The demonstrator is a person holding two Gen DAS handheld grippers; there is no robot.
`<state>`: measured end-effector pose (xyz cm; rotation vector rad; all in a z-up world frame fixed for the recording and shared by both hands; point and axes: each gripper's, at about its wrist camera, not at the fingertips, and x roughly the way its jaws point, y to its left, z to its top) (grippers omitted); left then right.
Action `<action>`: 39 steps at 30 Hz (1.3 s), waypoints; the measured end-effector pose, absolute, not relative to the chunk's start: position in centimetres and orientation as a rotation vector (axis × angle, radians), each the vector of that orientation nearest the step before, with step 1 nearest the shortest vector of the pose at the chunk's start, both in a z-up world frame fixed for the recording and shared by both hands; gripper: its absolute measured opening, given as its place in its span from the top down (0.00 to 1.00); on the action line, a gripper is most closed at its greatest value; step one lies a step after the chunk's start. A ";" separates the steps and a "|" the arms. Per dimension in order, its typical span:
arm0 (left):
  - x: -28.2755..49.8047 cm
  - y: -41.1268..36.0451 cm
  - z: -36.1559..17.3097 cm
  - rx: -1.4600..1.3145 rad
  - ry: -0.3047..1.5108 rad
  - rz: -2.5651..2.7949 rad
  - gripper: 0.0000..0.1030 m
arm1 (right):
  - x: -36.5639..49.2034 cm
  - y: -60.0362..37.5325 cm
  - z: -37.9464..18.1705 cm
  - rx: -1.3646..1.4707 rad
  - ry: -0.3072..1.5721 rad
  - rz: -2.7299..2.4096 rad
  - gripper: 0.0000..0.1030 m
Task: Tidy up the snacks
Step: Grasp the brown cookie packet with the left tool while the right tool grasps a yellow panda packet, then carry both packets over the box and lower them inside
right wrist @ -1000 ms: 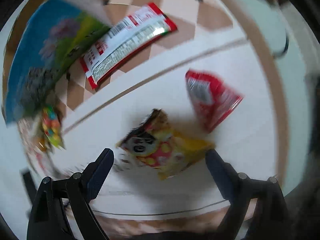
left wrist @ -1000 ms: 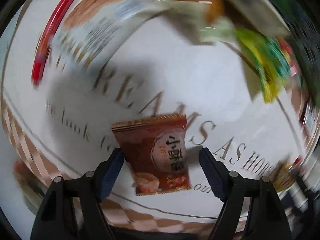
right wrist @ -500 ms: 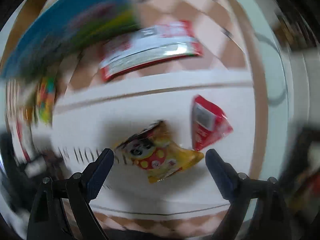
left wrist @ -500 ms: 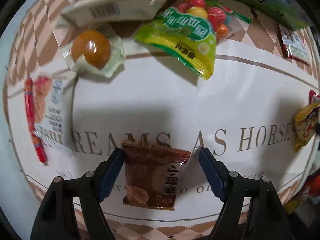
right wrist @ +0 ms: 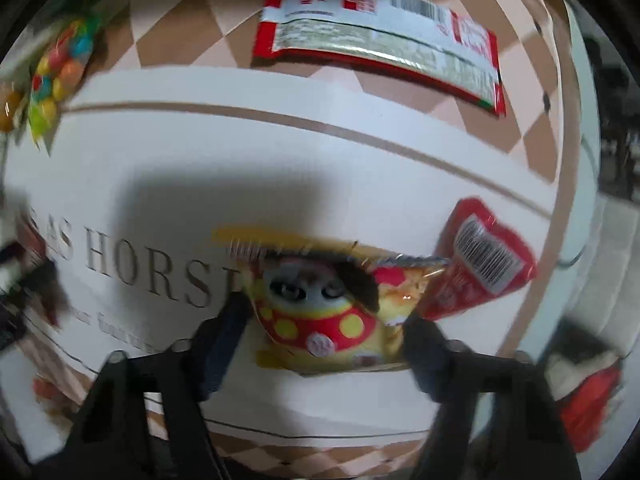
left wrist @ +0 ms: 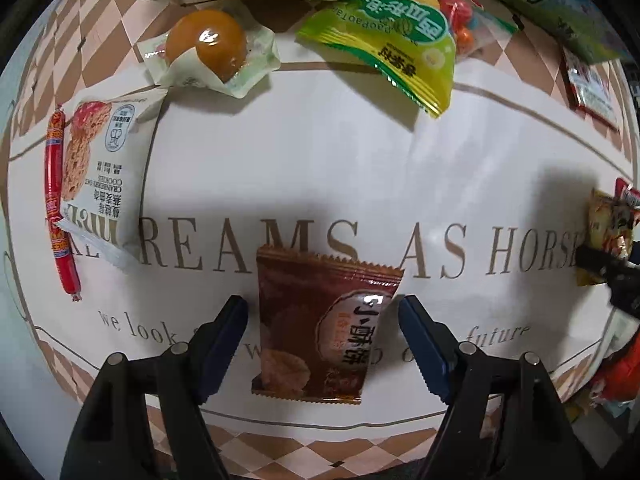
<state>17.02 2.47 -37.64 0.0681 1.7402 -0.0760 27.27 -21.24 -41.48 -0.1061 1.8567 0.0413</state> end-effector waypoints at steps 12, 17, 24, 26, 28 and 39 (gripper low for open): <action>14.8 -1.1 -35.5 0.081 1.660 -0.076 0.47 | 26.0 -24.3 -40.5 0.135 1.828 0.002 0.44; 14.6 -1.1 -33.3 0.047 1.622 -0.086 0.47 | 23.6 -23.9 -39.6 0.276 1.822 0.027 0.45; 14.9 -1.9 -27.6 -0.017 1.526 -0.137 0.47 | 22.9 -22.7 -35.6 0.391 1.769 0.087 0.46; 15.4 -2.3 -25.6 -0.033 1.491 -0.155 0.47 | 23.4 -22.5 -34.0 0.417 1.736 0.110 0.46; 16.2 -2.5 -23.8 -0.052 1.455 -0.177 0.47 | 24.5 -22.5 -32.1 0.438 1.696 0.136 0.46; 29.4 -3.8 -14.0 -0.115 1.317 -0.245 0.47 | 33.3 -25.5 -20.5 0.483 1.474 0.194 0.46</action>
